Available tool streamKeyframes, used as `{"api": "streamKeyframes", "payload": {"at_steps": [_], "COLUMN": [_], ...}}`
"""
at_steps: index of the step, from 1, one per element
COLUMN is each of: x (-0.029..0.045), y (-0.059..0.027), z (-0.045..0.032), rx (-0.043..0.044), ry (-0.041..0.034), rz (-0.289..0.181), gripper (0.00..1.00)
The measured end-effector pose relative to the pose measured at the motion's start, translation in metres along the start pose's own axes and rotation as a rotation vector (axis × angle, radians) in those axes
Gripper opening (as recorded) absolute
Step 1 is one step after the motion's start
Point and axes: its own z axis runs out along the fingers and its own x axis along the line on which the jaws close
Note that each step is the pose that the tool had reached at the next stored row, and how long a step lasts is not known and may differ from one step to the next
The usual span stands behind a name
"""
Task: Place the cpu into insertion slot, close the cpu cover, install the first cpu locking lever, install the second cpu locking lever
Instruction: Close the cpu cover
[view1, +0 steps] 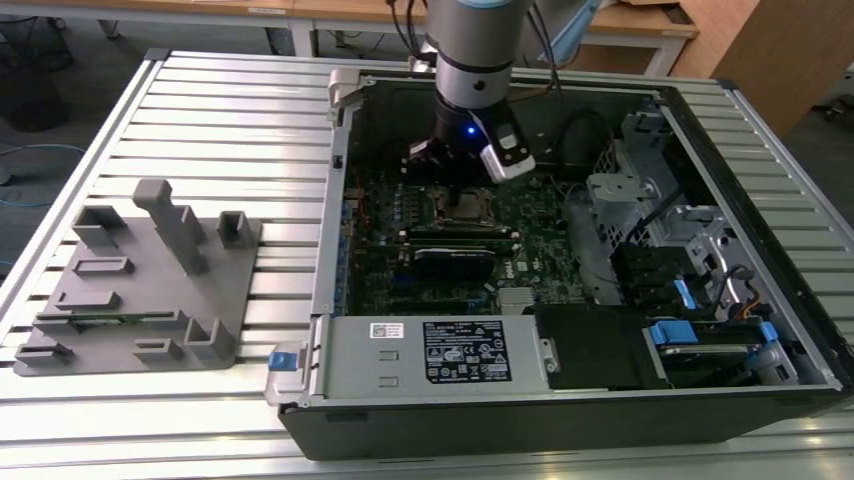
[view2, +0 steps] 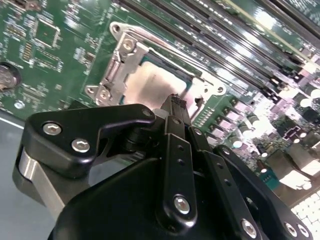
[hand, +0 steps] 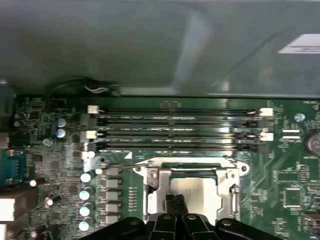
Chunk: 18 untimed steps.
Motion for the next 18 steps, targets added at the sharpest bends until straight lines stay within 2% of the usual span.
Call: {"api": "streamKeyframes", "payload": {"at_steps": [10,18], "x": [0.0129,0.0134], "y": [-0.0004,-0.0005], "z": [0.0050,0.0073], "rx": [0.0018,0.0024], "ry": [0.0011,0.0013], "rz": [-0.023,-0.029], "gripper": [0.11,0.11]}}
